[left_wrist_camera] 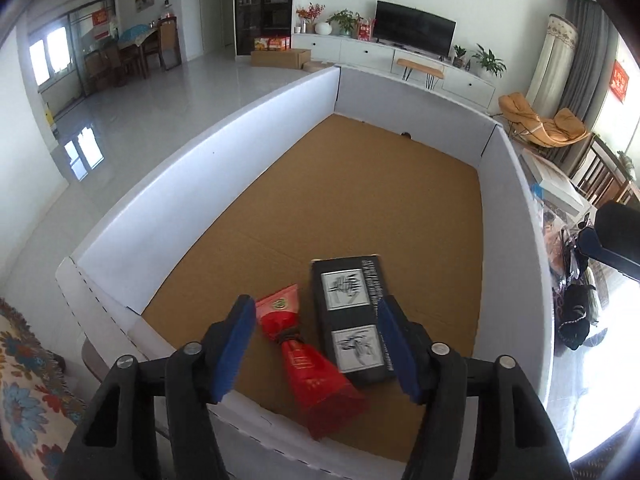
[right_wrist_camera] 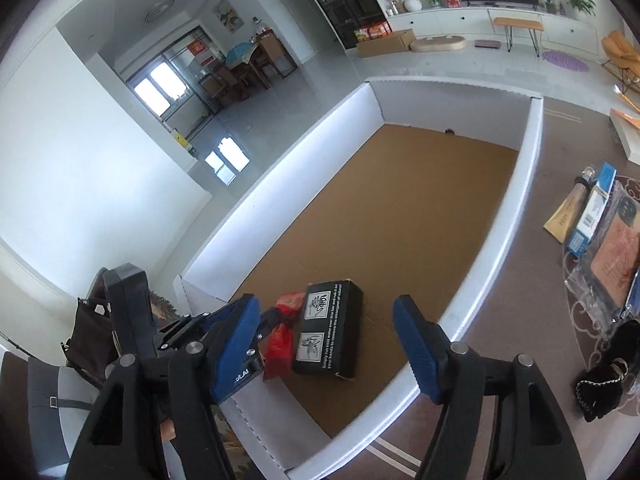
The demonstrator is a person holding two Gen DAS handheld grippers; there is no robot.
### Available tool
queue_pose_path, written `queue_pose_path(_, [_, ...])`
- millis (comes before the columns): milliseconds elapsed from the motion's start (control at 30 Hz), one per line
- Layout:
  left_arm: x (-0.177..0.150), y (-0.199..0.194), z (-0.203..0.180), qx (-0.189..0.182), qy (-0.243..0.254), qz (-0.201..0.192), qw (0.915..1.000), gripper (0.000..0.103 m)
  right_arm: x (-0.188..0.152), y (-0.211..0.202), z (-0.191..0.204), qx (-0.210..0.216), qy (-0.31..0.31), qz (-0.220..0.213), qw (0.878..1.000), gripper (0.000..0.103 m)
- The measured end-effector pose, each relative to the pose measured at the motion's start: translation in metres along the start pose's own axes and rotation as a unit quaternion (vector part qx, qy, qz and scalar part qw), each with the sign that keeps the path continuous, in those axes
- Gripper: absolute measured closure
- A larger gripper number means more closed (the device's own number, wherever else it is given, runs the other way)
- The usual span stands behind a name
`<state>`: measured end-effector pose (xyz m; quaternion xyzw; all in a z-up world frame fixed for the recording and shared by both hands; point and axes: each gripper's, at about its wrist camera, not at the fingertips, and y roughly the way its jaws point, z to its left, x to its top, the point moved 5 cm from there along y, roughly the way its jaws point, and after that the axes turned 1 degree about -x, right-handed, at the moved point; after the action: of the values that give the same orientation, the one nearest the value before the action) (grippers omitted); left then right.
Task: Organize objects
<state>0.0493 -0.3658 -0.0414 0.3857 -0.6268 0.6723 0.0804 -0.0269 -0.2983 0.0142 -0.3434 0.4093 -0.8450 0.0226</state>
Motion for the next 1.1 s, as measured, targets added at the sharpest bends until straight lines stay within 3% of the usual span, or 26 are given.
queue_pose_path(67, [0.000, -0.016, -0.023, -0.030, 0.009, -0.022, 0.9993, 0.039, -0.006, -0.027, -0.018, -0.034, -0.005, -0.041, 0.999, 0.016])
queue_pose_path(167, [-0.008, -0.045, -0.078, -0.110, 0.042, -0.042, 0.9922, 0.038, -0.028, -0.072, -0.064, -0.113, -0.005, -0.097, 0.989, 0.003])
queue_pose_path(300, [-0.038, -0.063, -0.164, -0.204, 0.117, -0.033, 0.9713, 0.004, -0.091, -0.118, -0.146, -0.253, 0.032, -0.119, 0.960, 0.001])
queue_pose_path(333, [-0.049, -0.058, -0.184, -0.216, 0.134, -0.025, 0.9669, 0.003, -0.110, -0.123, -0.169, -0.285, 0.047, -0.111, 0.951, 0.001])
queue_pose_path(467, [-0.089, -0.004, -0.239, -0.190, 0.189, 0.033, 0.9630, 0.003, -0.167, -0.143, -0.255, -0.352, 0.127, -0.079, 0.924, 0.001])
queue_pose_path(533, [-0.101, 0.019, -0.252, -0.177, 0.200, 0.052, 0.9624, 0.004, -0.186, -0.153, -0.276, -0.370, 0.153, -0.068, 0.914, 0.001])
queue_pose_path(633, [-0.106, 0.035, -0.261, -0.160, 0.205, 0.052, 0.9641, 0.004, -0.199, -0.163, -0.290, -0.389, 0.151, -0.062, 0.907, 0.001])
queue_pose_path(900, [-0.096, 0.057, -0.261, -0.135, 0.196, 0.060, 0.9693, 0.004, -0.196, -0.152, -0.298, -0.389, 0.131, -0.052, 0.910, 0.001])
queue_pose_path(1100, [-0.092, 0.068, -0.268, -0.125, 0.213, 0.052, 0.9677, 0.004, -0.198, -0.147, -0.305, -0.378, 0.142, -0.050, 0.913, 0.001])
